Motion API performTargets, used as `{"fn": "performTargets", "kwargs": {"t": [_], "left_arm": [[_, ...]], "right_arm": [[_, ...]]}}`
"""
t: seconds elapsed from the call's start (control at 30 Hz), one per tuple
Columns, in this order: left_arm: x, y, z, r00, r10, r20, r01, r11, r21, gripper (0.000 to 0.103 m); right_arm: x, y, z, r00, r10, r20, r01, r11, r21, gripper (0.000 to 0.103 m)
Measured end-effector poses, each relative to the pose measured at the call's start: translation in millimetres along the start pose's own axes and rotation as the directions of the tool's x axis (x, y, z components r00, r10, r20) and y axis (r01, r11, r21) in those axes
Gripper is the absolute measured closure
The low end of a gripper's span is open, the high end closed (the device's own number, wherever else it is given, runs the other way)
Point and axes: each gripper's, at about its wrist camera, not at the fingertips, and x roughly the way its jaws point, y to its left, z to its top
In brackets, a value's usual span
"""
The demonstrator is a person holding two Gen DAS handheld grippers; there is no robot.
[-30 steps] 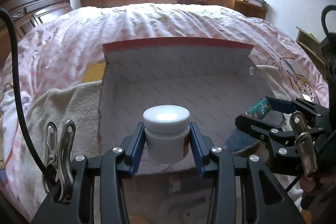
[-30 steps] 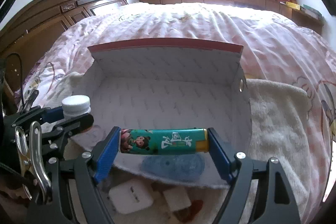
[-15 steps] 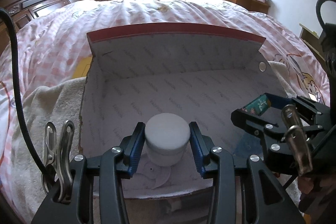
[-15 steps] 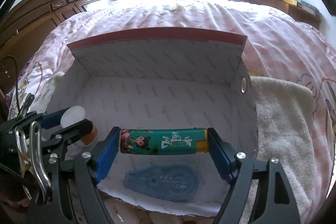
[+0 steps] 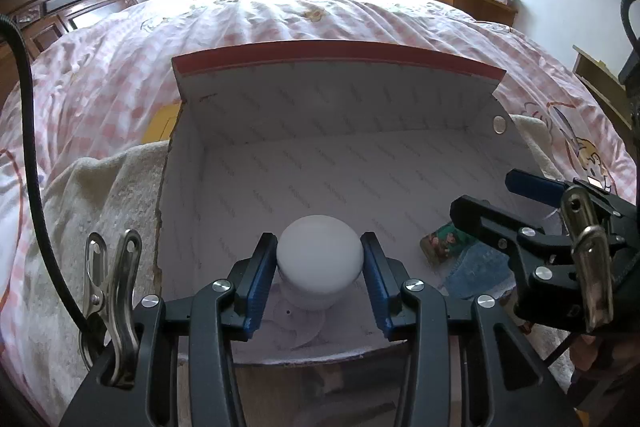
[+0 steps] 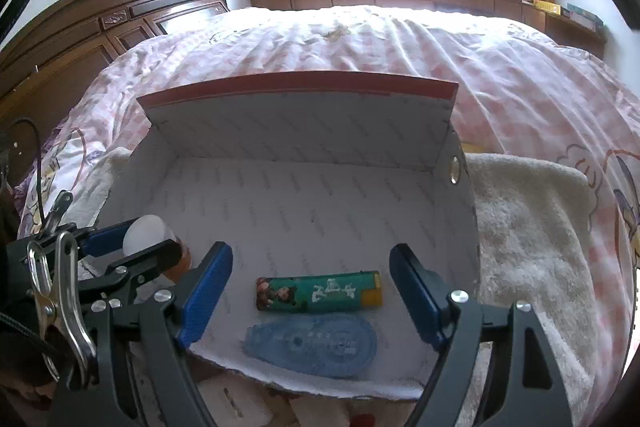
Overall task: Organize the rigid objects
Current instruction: 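Lower the white jar into the box and open the left tool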
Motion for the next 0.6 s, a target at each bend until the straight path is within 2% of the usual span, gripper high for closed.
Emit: {"fn": "performTargets", "kwargs": {"t": [0.27, 0.6], "left_arm": [[-14, 0, 4, 0.999, 0.002, 0.044, -0.002, 1.000, -0.006, 0.060], [-26, 1, -1, 0.999, 0.010, 0.048, -0.009, 1.000, -0.018, 0.060]], "right_arm": [[-10, 0, -3, 1.000, 0.007, 0.014, -0.007, 1.000, 0.007, 0.019], [-22, 3, -9, 1.000, 0.010, 0.021, -0.010, 1.000, 0.010, 0.019]]}}
